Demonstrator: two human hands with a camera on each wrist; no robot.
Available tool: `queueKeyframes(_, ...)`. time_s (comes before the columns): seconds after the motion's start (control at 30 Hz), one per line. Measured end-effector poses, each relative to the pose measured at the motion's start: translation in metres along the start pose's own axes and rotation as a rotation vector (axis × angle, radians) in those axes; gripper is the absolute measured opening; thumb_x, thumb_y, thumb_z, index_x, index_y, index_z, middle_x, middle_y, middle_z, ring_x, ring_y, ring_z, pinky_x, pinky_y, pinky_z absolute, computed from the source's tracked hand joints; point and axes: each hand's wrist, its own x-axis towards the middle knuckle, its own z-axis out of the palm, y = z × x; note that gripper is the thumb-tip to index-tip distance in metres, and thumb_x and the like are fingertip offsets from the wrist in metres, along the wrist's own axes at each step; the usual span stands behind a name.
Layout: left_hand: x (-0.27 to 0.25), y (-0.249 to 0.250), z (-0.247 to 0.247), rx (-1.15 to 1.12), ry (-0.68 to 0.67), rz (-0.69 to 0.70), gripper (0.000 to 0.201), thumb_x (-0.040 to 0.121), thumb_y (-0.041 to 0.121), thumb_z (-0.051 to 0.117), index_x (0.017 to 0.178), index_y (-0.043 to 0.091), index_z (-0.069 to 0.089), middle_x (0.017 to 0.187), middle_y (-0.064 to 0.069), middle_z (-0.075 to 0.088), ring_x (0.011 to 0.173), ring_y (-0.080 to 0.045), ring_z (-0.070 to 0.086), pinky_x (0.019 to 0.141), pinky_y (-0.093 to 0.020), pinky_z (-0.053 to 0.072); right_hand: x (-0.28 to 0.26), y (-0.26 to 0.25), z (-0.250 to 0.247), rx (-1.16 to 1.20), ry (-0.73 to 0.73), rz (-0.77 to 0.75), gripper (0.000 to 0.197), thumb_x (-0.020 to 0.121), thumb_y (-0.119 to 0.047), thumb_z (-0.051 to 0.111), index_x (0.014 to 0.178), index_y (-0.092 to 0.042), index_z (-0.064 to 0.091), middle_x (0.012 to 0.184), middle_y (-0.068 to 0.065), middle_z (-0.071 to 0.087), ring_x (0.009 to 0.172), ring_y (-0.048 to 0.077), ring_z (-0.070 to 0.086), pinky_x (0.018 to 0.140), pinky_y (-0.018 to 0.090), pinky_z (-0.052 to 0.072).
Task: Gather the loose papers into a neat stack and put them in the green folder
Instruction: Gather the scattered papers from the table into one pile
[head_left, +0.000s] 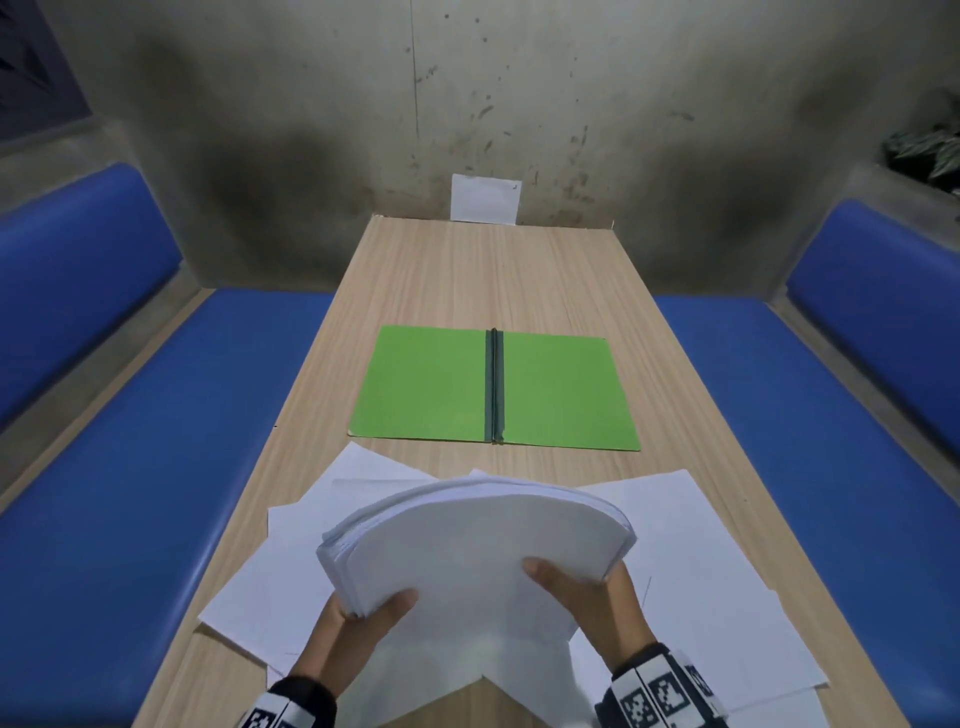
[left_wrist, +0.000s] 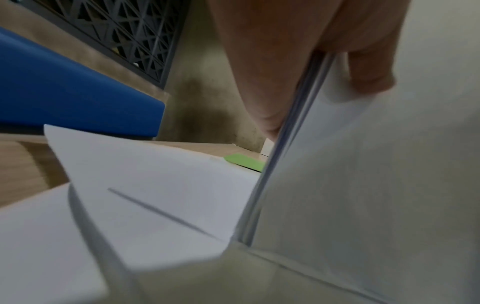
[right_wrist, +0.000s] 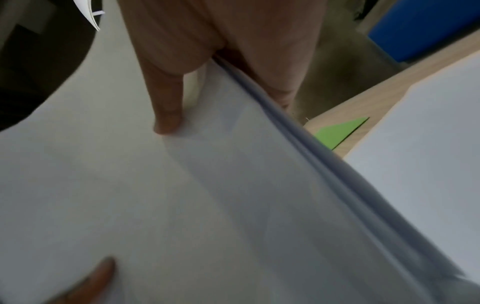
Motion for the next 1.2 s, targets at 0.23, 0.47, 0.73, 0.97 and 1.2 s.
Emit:
queueKeyframes(0.23, 0.005, 0.029, -0.010, -0.009, 0.119, -0.059, 0.016, 0.081, 0.014, 0.068, 0.067, 0.013, 0.060, 0.046, 0.007, 0.064, 0.068, -0.025, 0.058, 0.060, -0.029, 0.043, 0.021, 0.050, -0.039, -0.319, 0.016, 0.127, 0.019, 0.073, -0.016, 0.075, 0.084, -0.024, 0.061, 0.089, 0.002, 0.066, 0.084, 0.021, 0.060, 0.073, 0.022, 0.045)
queueKeyframes(0.47, 0.013, 0.004, -0.060, -0.134, 0.304, -0.182, 0.028, 0.075, 0.029, 0.073, 0.092, 0.007, 0.066, 0.095, -0.013, 0.071, 0.089, -0.031, 0.066, 0.091, -0.043, 0.048, 0.053, 0.082, -0.069, -0.669, 0.098, 0.222, 0.063, 0.075, -0.021, 0.073, 0.130, -0.011, 0.045, 0.139, 0.010, 0.042, 0.123, 0.028, 0.045, 0.103, 0.035, 0.039)
queueKeyframes(0.73, -0.012, -0.003, -0.065, -0.081, 0.429, -0.202, 0.032, 0.077, 0.011, 0.072, 0.105, -0.001, 0.064, 0.106, -0.022, 0.064, 0.110, -0.039, 0.059, 0.093, -0.039, 0.042, 0.089, 0.073, -0.037, -1.179, -0.107, 0.268, 0.090, 0.071, -0.050, 0.066, 0.144, -0.030, 0.017, 0.144, -0.003, 0.040, 0.134, 0.022, 0.034, 0.105, 0.041, 0.031)
queueKeyframes(0.97, -0.002, -0.031, -0.062, -0.110, 0.397, -0.299, 0.027, 0.080, -0.002, 0.066, 0.104, -0.006, 0.055, 0.105, -0.020, 0.058, 0.099, -0.032, 0.056, 0.100, -0.046, 0.040, 0.082, 0.068, -0.044, -1.011, -0.018, 0.300, 0.009, 0.083, -0.019, 0.047, 0.079, -0.018, 0.055, 0.087, 0.003, 0.060, 0.087, 0.024, 0.057, 0.076, 0.031, 0.039)
queueKeyframes(1.2, 0.016, -0.069, -0.065, 0.038, 0.286, -0.471, 0.041, 0.079, 0.012, 0.071, 0.113, -0.006, 0.056, 0.110, -0.020, 0.061, 0.110, -0.039, 0.057, 0.100, -0.045, 0.042, 0.067, 0.049, -0.108, -0.849, 0.160, 0.249, 0.017, 0.089, -0.013, 0.046, 0.084, -0.002, 0.057, 0.089, 0.017, 0.063, 0.079, 0.027, 0.054, 0.063, 0.028, 0.035)
